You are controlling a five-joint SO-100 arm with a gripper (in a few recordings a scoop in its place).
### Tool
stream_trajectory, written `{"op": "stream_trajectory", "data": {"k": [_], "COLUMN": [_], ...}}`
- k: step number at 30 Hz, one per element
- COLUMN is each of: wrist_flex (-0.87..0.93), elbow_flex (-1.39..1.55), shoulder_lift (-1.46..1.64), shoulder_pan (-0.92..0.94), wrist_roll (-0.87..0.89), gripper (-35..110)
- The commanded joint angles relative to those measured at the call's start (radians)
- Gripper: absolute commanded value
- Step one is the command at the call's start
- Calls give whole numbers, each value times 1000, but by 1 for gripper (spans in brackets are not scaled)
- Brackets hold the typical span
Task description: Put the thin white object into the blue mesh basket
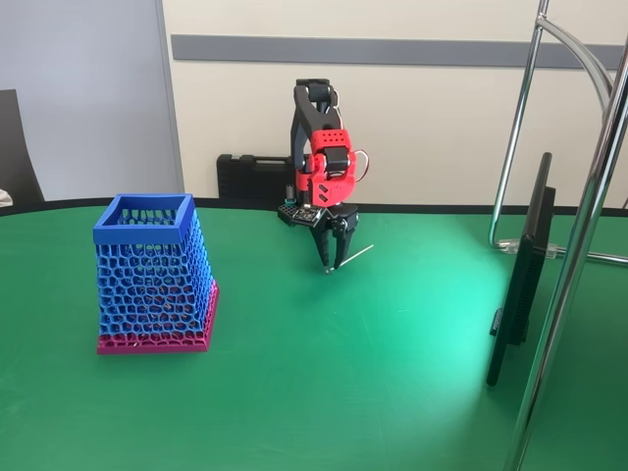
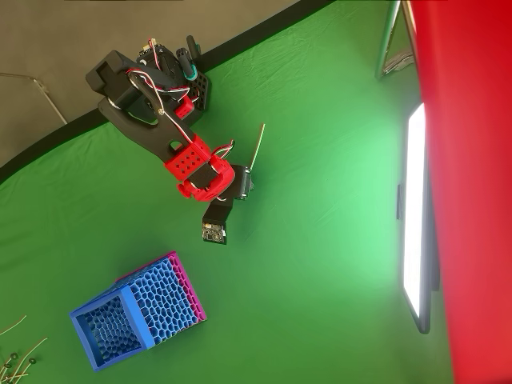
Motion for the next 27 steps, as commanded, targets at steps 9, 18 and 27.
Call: {"op": "stream_trajectory", "data": {"k": [9, 18, 27], "wrist_flex": [5, -8, -8], "elbow_flex": [-49, -55, -86], "shoulder_lift": [-31, -57, -72], "shoulder_pan": [18, 35, 43], "wrist_roll": [-21, -31, -31], "gripper": [13, 12, 8]}}
